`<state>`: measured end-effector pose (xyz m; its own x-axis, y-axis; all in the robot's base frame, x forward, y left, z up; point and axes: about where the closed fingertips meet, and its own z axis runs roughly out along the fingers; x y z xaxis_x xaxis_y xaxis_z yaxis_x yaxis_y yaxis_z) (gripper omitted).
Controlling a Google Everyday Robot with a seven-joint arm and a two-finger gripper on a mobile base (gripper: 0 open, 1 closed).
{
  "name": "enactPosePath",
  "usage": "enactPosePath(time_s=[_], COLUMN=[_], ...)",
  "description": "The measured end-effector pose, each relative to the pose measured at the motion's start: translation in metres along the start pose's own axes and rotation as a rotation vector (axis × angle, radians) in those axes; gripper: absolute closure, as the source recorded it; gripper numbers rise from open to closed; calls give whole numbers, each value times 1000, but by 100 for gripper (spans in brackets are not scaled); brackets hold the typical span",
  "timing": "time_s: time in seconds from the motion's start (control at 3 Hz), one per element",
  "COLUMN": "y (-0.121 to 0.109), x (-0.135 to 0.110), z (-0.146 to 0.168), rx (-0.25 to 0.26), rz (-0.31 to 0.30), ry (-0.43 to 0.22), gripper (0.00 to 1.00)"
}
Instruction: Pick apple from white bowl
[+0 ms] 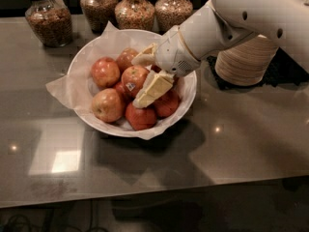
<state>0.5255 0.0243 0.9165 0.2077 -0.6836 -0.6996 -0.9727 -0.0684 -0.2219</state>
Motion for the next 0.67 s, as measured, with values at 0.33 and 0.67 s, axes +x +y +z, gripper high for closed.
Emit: enactPosePath(time_s=[0.33,0.67], y=[3,3], x=[12,10], z=[9,7], rx=[-52,-54], rz=[57,58], ry=[-39,-40], gripper=[30,49])
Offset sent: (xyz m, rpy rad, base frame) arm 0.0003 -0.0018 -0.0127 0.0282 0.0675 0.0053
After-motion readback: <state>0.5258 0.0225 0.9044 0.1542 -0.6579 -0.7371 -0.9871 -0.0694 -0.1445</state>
